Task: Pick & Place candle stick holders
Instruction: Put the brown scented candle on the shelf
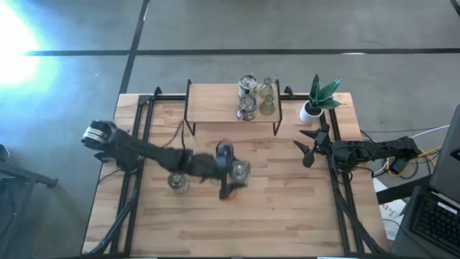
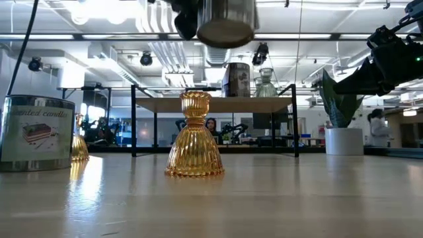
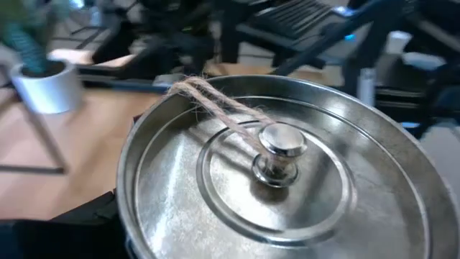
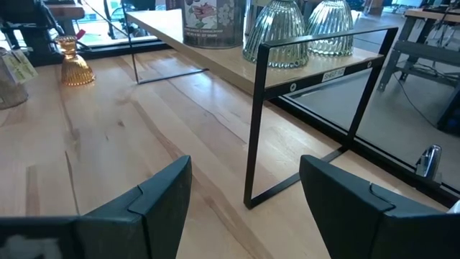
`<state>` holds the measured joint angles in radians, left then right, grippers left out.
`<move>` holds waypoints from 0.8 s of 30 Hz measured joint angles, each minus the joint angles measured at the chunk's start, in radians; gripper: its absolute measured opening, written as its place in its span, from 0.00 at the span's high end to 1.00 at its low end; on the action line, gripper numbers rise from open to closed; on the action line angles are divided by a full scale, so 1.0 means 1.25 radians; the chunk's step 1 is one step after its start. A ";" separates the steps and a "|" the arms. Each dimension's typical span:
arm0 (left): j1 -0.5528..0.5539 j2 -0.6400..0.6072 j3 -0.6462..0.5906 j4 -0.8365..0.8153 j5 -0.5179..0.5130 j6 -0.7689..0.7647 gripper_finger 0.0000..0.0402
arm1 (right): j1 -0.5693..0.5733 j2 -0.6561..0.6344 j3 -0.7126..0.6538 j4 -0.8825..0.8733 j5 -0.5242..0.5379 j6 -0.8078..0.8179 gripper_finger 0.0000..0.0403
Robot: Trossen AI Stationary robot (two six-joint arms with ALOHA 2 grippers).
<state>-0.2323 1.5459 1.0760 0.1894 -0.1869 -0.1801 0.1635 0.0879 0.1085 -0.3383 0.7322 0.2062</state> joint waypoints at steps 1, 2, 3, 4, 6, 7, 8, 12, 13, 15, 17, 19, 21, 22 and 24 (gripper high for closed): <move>0.024 -0.012 0.000 -0.019 0.016 0.007 0.12 | 0.000 0.000 0.000 0.000 0.000 0.000 0.38; 0.047 -0.022 -0.001 -0.035 0.032 0.014 0.12 | 0.000 0.000 0.000 0.000 0.000 0.000 0.38; 0.070 -0.035 -0.001 -0.050 0.047 0.019 0.12 | 0.000 0.000 0.000 0.000 0.000 0.000 0.38; 0.091 -0.049 -0.001 -0.066 0.056 0.024 0.12 | 0.000 0.000 0.000 0.000 0.000 0.000 0.38; 0.132 -0.078 -0.001 -0.077 0.063 0.043 0.12 | 0.000 0.000 0.000 0.000 0.000 0.000 0.38; 0.152 -0.091 -0.001 -0.078 0.066 0.057 0.12 | 0.000 0.000 0.000 0.000 0.000 0.000 0.38; 0.170 -0.105 -0.001 -0.083 0.069 0.071 0.12 | 0.000 0.000 0.000 -0.001 0.000 0.000 0.38; 0.246 -0.131 -0.001 -0.118 0.089 0.124 0.12 | 0.000 0.000 0.000 -0.001 0.000 0.000 0.38; 0.267 -0.135 -0.001 -0.131 0.100 0.140 0.12 | 0.000 0.000 0.000 -0.001 0.000 0.000 0.38; 0.314 -0.136 -0.001 -0.146 0.111 0.170 0.12 | 0.000 0.000 0.000 -0.001 0.000 0.000 0.38; 0.366 -0.130 -0.001 -0.150 0.141 0.172 0.12 | 0.000 0.000 0.000 -0.001 0.000 0.000 0.38; 0.416 -0.121 -0.001 -0.148 0.176 0.161 0.12 | 0.000 0.000 0.000 -0.001 0.000 0.000 0.38; 0.459 -0.112 -0.001 -0.140 0.204 0.149 0.12 | 0.000 0.000 0.000 -0.001 0.000 0.000 0.38; 0.479 -0.108 -0.001 -0.136 0.212 0.149 0.12 | 0.000 0.000 0.000 -0.001 0.000 0.000 0.38; 0.510 -0.096 -0.001 -0.118 0.226 0.159 0.12 | 0.000 0.000 0.000 -0.001 0.000 0.000 0.38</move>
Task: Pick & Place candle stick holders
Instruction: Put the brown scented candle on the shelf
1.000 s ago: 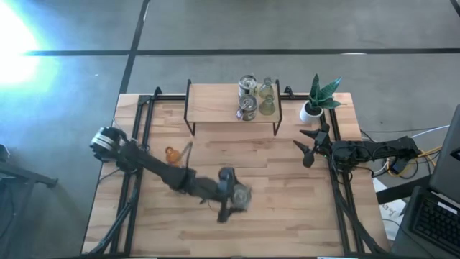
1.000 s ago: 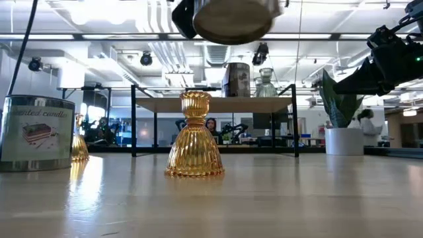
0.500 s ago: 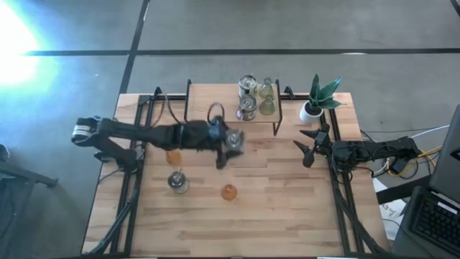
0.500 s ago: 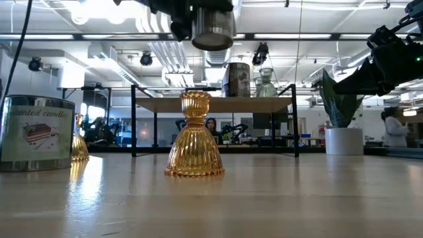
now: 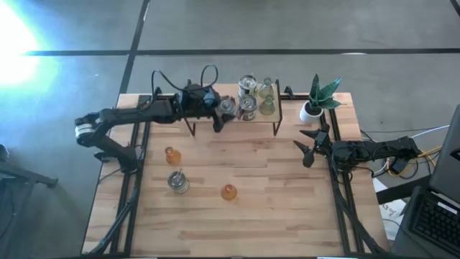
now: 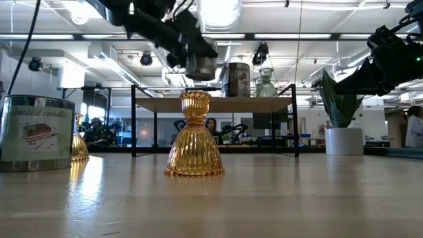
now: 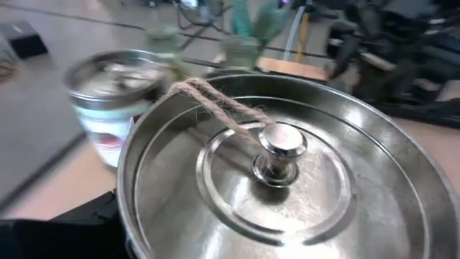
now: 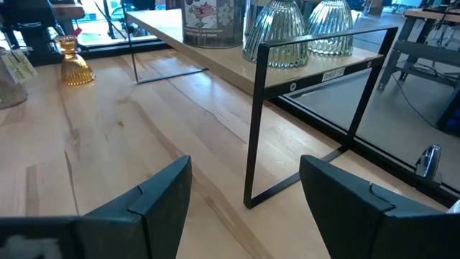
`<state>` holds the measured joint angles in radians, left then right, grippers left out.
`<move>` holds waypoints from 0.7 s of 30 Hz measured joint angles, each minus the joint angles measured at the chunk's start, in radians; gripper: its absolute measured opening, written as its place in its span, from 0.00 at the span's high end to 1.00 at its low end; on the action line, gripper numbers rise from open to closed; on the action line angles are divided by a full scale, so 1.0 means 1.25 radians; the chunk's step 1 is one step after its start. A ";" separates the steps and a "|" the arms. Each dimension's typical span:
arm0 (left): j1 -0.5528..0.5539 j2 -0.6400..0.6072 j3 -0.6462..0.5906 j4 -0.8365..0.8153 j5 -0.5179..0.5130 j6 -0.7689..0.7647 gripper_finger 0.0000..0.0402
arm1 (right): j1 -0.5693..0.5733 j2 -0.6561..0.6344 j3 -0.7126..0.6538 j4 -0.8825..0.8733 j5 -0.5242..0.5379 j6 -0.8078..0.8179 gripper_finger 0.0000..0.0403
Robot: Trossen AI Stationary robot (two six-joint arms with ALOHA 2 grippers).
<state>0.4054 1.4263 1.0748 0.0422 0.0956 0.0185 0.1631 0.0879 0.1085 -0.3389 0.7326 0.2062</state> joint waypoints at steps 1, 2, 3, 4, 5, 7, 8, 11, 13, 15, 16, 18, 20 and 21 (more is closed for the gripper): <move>0.013 0.008 0.000 0.012 0.001 0.013 0.12 | 0.000 0.000 0.000 0.000 0.000 0.000 0.38; 0.025 0.016 0.000 0.022 0.002 0.026 0.12 | 0.000 0.000 0.000 0.000 0.000 0.000 0.38; 0.037 0.025 0.000 0.032 0.006 0.033 0.12 | 0.000 0.000 0.000 0.000 0.000 0.000 0.38; 0.050 0.034 0.000 0.041 0.011 0.036 0.12 | 0.000 0.000 0.000 0.000 0.000 0.000 0.38; 0.063 0.044 0.000 0.051 0.019 0.035 0.12 | 0.000 0.000 0.000 0.000 0.000 0.000 0.38; 0.088 0.062 0.002 0.057 0.026 0.028 0.12 | 0.000 0.000 0.000 0.000 0.000 0.000 0.38; 0.101 0.073 0.002 0.062 0.033 0.023 0.12 | 0.000 0.000 0.000 0.000 0.000 0.000 0.38; 0.132 0.099 0.002 0.108 0.039 0.019 0.12 | 0.000 0.000 0.000 0.000 0.000 0.000 0.38; 0.147 0.115 0.003 0.144 0.043 0.014 0.12 | 0.000 0.000 0.000 0.000 0.000 0.000 0.38; 0.162 0.133 0.003 0.171 0.043 0.005 0.12 | 0.000 0.000 0.000 0.000 0.000 0.000 0.38; 0.167 0.141 0.003 0.180 0.044 0.005 0.12 | 0.000 0.000 0.000 0.000 0.000 0.000 0.38; 0.175 0.157 0.003 0.194 0.044 0.004 0.12 | 0.000 0.000 0.000 0.000 0.000 0.000 0.38; 0.181 0.171 0.003 0.206 0.043 0.001 0.12 | 0.000 0.000 0.000 0.000 0.000 0.000 0.38; 0.184 0.176 0.003 0.211 0.043 -0.001 0.12 | 0.000 0.000 0.000 0.000 0.000 0.000 0.38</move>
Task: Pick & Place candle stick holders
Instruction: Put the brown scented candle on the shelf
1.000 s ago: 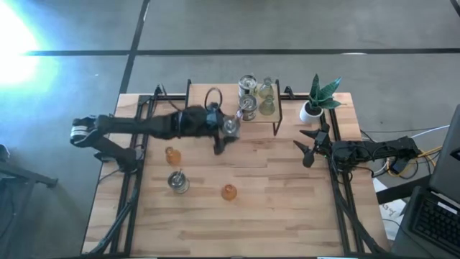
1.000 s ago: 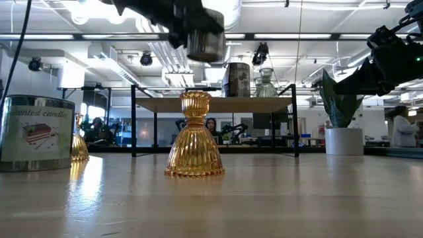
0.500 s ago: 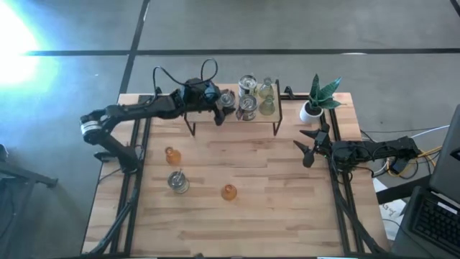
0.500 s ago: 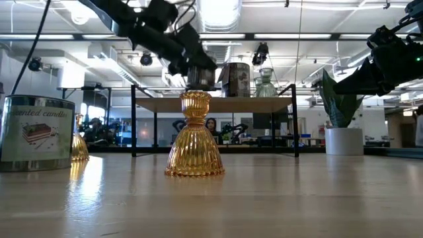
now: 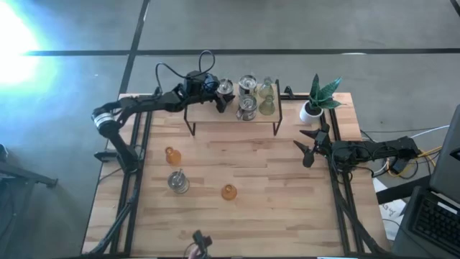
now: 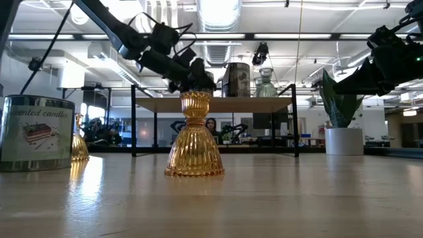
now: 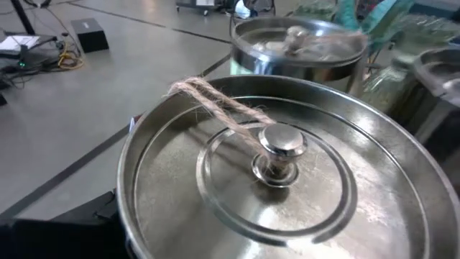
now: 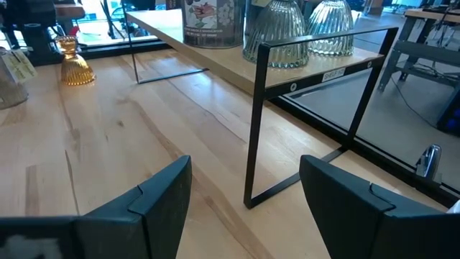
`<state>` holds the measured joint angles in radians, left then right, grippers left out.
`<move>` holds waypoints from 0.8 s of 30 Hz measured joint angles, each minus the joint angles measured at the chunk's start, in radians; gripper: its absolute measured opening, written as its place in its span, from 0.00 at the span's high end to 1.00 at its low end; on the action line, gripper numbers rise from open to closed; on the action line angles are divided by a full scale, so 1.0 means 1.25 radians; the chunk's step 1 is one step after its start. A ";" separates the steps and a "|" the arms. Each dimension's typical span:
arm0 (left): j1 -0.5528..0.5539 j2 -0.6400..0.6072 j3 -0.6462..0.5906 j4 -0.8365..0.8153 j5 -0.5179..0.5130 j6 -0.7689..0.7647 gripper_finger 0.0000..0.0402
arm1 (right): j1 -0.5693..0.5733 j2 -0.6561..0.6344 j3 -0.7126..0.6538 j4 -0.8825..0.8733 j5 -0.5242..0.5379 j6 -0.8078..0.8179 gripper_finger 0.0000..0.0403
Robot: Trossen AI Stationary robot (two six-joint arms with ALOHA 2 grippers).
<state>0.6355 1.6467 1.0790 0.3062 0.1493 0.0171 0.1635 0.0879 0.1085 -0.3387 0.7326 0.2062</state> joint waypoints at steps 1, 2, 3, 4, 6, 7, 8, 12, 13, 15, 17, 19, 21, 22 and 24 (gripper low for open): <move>0.002 0.004 0.000 0.002 0.000 -0.001 0.12 | 0.000 0.000 0.000 0.000 0.000 0.000 0.38; 0.002 0.010 0.000 0.008 0.000 -0.002 0.12 | 0.000 0.000 0.000 0.000 0.000 0.000 0.38; 0.004 0.016 0.000 0.020 0.000 -0.002 0.12 | 0.000 0.000 0.000 0.000 0.000 0.000 0.38; 0.005 0.019 0.000 0.028 0.000 -0.003 0.12 | 0.000 0.000 0.000 0.000 0.000 0.000 0.38; 0.007 0.025 0.000 0.036 0.001 -0.003 0.12 | 0.000 0.000 0.000 0.000 0.000 0.000 0.38; 0.007 0.029 0.000 0.043 0.001 -0.004 0.12 | 0.000 0.000 0.000 0.000 0.000 0.000 0.38; 0.008 0.032 0.000 0.048 0.002 -0.004 0.12 | 0.000 0.000 0.000 0.000 0.000 0.000 0.38; 0.011 0.035 0.001 0.051 -0.002 -0.003 0.12 | 0.000 0.000 0.000 0.000 0.000 0.000 0.38; 0.013 0.035 0.001 0.051 -0.004 0.000 0.12 | 0.000 0.000 0.000 0.000 0.000 0.000 0.38; 0.017 0.034 0.001 0.051 -0.009 0.004 0.12 | 0.000 0.000 0.000 0.000 0.000 0.000 0.38; 0.022 0.034 0.001 0.050 -0.015 0.006 0.12 | 0.000 0.000 0.000 0.000 0.000 0.000 0.38; 0.028 0.034 0.001 0.050 -0.019 0.006 0.12 | 0.000 0.000 0.000 0.000 0.000 0.000 0.38; 0.030 0.034 0.001 0.049 -0.023 0.006 0.12 | 0.000 0.000 0.000 0.000 0.000 0.000 0.38; 0.031 0.034 0.001 0.049 -0.023 0.006 0.12 | 0.000 0.000 0.000 0.000 0.000 0.000 0.38; 0.032 0.034 0.001 0.049 -0.025 0.006 0.12 | 0.000 0.000 0.000 0.000 0.000 0.000 0.38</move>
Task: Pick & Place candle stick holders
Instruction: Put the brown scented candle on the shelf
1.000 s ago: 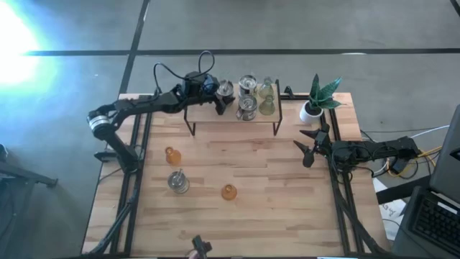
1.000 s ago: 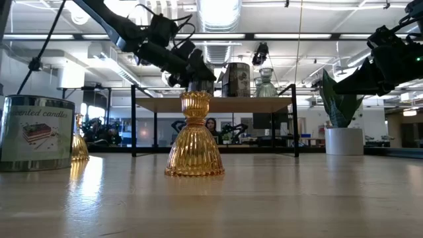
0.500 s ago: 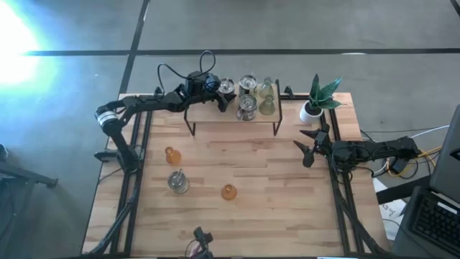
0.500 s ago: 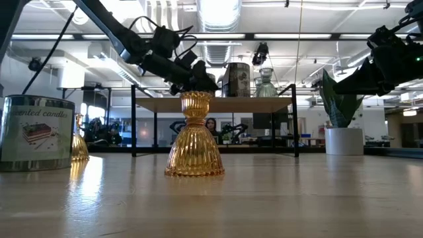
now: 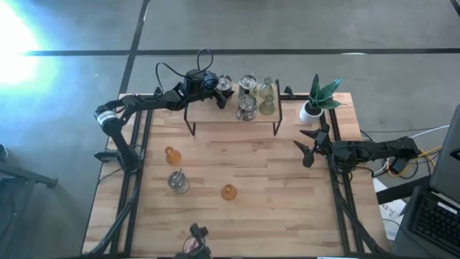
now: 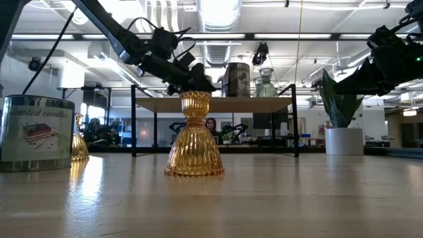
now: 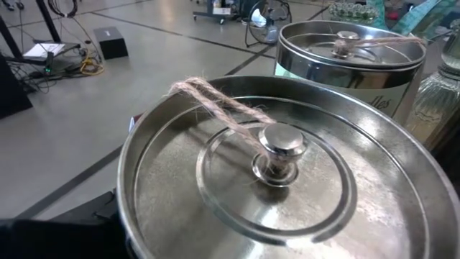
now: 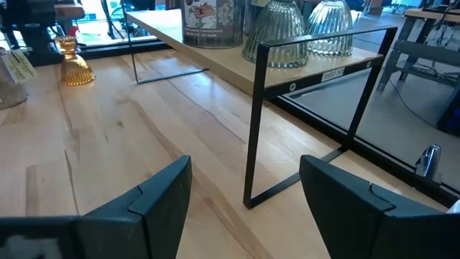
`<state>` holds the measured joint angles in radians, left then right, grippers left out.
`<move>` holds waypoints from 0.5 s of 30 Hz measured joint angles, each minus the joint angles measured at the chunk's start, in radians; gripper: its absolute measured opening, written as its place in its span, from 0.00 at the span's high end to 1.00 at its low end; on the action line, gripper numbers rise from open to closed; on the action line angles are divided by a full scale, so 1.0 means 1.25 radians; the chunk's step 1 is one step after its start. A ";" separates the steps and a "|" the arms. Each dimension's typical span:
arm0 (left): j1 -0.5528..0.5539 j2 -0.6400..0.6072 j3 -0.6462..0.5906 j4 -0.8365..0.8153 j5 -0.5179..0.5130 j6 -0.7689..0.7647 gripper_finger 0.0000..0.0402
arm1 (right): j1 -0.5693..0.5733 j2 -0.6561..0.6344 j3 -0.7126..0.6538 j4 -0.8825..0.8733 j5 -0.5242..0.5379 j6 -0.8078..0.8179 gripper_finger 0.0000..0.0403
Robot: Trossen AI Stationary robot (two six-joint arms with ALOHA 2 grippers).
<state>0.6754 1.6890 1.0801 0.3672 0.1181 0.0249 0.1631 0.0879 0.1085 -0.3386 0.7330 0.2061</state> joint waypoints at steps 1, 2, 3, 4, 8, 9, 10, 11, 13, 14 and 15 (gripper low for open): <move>0.001 0.000 0.000 0.000 0.000 0.001 0.11 | 0.000 0.000 0.000 0.000 0.000 0.000 0.38; 0.001 0.000 0.000 0.000 0.000 0.002 0.10 | 0.000 0.000 0.000 0.000 0.000 0.000 0.38; 0.001 0.000 0.000 0.000 -0.001 0.003 0.10 | 0.000 0.000 0.000 0.000 0.000 0.000 0.38; 0.001 0.000 0.000 0.000 -0.001 0.003 0.10 | 0.000 0.000 0.000 0.000 0.000 0.000 0.38; 0.001 0.000 0.000 -0.001 -0.002 0.003 0.11 | 0.000 0.000 0.000 0.000 0.000 0.000 0.38; 0.001 0.000 0.000 -0.001 -0.002 0.003 0.11 | 0.000 0.000 0.000 0.000 0.000 0.000 0.38; 0.001 0.000 0.000 -0.001 -0.002 0.003 0.10 | 0.000 0.000 0.000 0.000 0.000 0.000 0.38; 0.001 0.000 0.000 -0.001 -0.002 0.003 0.10 | 0.000 0.000 0.000 0.000 0.000 0.000 0.38; 0.001 0.000 0.000 -0.001 -0.003 0.003 0.08 | 0.000 0.000 0.000 0.000 0.000 0.000 0.38; 0.001 0.000 0.000 -0.003 -0.004 0.003 0.07 | 0.000 0.000 0.000 0.000 0.000 0.000 0.38; 0.001 0.000 0.000 -0.009 -0.005 0.005 0.07 | 0.000 0.000 0.000 0.000 0.000 0.000 0.38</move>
<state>0.6769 1.6894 1.0799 0.3557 0.1121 0.0314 0.1635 0.0879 0.1085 -0.3389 0.7330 0.2062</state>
